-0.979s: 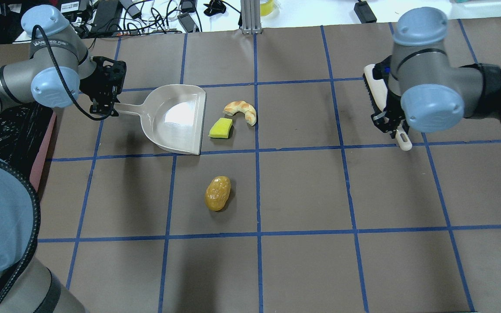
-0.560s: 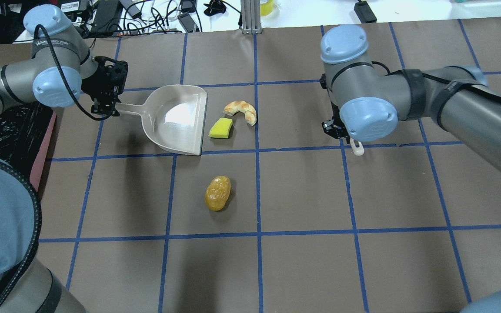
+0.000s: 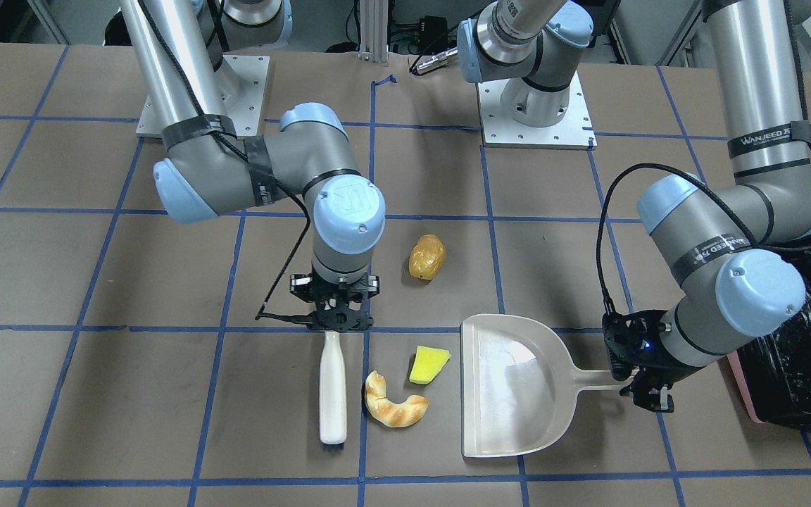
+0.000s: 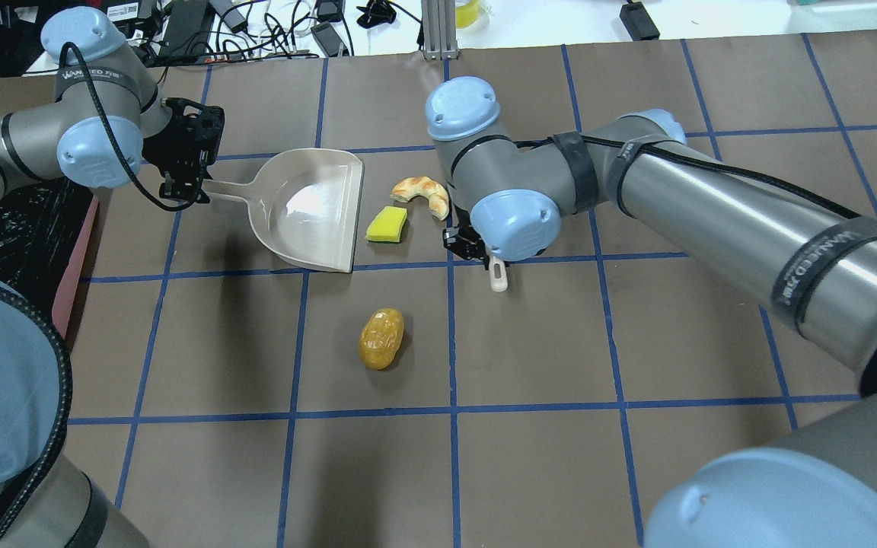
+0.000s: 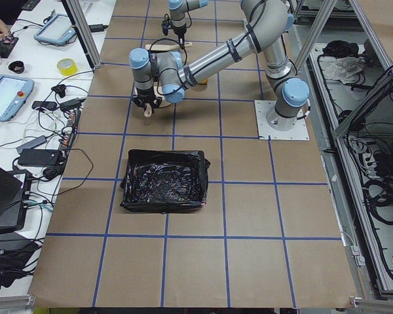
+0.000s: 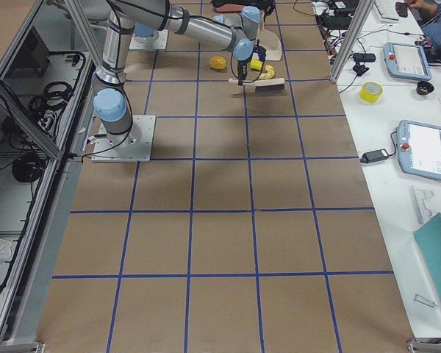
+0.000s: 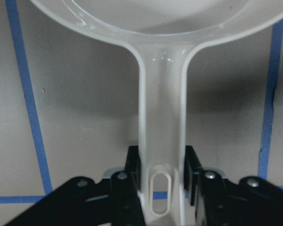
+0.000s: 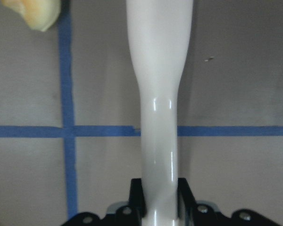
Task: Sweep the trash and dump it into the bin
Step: 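Sweep the sponge and bread piece into the dustpan with the right-held brush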
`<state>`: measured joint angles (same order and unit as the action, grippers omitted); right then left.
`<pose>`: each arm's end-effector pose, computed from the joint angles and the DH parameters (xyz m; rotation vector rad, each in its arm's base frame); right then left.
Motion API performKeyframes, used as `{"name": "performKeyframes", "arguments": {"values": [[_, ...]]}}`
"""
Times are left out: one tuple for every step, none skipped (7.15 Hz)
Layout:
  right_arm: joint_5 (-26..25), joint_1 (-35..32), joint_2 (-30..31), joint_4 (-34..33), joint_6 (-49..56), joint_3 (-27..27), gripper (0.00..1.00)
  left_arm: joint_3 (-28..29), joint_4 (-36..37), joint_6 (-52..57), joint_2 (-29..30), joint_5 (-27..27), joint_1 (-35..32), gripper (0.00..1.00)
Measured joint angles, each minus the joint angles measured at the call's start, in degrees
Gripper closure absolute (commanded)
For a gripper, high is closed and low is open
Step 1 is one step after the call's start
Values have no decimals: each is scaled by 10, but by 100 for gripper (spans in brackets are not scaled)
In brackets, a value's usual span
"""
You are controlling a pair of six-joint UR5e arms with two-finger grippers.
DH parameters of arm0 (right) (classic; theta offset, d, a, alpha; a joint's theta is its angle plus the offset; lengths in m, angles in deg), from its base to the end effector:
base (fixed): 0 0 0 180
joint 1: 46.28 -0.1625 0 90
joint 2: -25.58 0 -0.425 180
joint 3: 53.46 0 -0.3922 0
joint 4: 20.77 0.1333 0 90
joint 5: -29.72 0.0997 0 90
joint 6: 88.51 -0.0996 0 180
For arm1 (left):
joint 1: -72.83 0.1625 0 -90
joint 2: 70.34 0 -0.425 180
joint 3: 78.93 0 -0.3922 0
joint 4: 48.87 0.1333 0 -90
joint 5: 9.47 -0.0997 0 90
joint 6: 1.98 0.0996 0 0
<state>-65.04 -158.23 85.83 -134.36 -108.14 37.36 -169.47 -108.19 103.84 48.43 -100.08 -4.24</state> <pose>0.3535 -0.5427 0.2214 0.0687 -3.0174 -0.1276 0.0162 -0.6617 0.2459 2.2578 2.1469 -0.0047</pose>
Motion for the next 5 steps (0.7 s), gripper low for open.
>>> {"name": "performKeyframes", "arguments": {"values": [[39, -24, -23, 1, -21, -35, 100, -2, 0, 0, -1, 0, 0, 97], [80, -44, -43, 2, -35, -70, 100, -4, 0, 0, -2, 1, 0, 96], [123, -64, -63, 4, -45, -105, 100, -5, 0, 0, -2, 1, 0, 96], [170, -81, -80, 5, -59, -135, 100, -6, 0, 0, -2, 1, 0, 97], [209, -93, -90, 14, -79, -160, 100, -6, 0, 0, -3, 1, 0, 96]]}}
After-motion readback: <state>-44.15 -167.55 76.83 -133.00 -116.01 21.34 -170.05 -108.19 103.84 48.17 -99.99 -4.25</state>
